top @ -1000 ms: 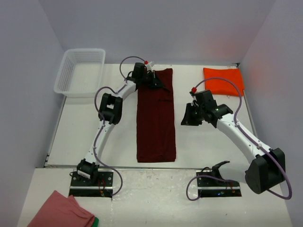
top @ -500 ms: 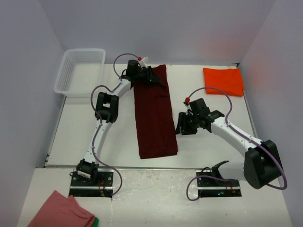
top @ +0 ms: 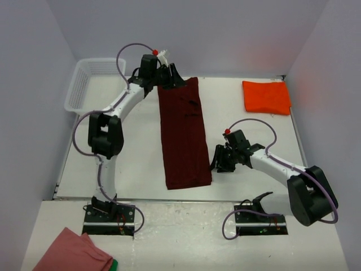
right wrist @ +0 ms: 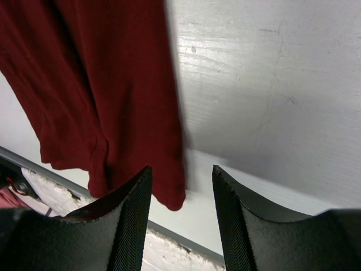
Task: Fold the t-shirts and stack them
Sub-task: Rotate the tshirt 85 degrees
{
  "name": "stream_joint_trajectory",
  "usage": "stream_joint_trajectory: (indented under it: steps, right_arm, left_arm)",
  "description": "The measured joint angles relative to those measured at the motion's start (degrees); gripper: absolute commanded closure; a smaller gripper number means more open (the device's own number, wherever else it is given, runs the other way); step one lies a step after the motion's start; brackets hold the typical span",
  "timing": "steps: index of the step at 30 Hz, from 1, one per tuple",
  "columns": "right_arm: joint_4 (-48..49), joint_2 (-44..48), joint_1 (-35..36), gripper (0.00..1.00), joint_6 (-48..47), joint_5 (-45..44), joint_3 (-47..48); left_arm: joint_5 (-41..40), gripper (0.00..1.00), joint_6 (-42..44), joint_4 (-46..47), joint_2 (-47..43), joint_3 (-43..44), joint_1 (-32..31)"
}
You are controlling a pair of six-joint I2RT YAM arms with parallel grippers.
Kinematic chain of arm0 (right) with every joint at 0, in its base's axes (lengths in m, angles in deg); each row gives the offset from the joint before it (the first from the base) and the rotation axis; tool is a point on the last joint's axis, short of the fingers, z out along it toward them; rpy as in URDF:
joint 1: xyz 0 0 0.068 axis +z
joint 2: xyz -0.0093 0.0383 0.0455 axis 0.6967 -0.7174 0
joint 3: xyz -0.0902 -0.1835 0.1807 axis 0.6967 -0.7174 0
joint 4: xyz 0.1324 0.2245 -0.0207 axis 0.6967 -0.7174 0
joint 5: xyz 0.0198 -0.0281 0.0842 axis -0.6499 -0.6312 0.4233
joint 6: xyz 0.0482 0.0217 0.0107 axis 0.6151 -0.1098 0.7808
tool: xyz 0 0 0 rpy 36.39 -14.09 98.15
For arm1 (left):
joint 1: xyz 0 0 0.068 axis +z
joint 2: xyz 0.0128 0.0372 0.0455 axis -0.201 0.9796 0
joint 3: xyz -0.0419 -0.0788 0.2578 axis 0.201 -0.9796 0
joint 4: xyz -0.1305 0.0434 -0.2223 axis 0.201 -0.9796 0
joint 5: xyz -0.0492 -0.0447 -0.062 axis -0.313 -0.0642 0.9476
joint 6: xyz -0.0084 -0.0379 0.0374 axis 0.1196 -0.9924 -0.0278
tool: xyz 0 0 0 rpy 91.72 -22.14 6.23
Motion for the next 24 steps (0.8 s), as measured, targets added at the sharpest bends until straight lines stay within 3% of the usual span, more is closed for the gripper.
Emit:
stream_joint_trajectory:
  steps: [7,12,19,24]
  right_arm:
    - [5.4,2.2,0.0,0.52,4.2,1.7,-5.6]
    - [8.7,4.9,0.1,0.52,6.7,3.3,-9.2]
    - [10.6,9.5,0.3,0.52,9.2,4.2,-12.8]
    - [10.3,14.4,0.4,0.52,10.5,4.2,-14.7]
  left_arm:
    - [-11.4,0.53,0.6,-1.5,-24.5,-31.8,-8.7]
    - [-14.4,0.53,0.1,-3.0,-35.4,-50.6,-8.8]
    - [-16.1,0.53,0.3,-4.4,-50.8,-64.2,-8.3]
    - [-15.2,0.53,0.3,-3.2,-56.0,-70.9,-8.3]
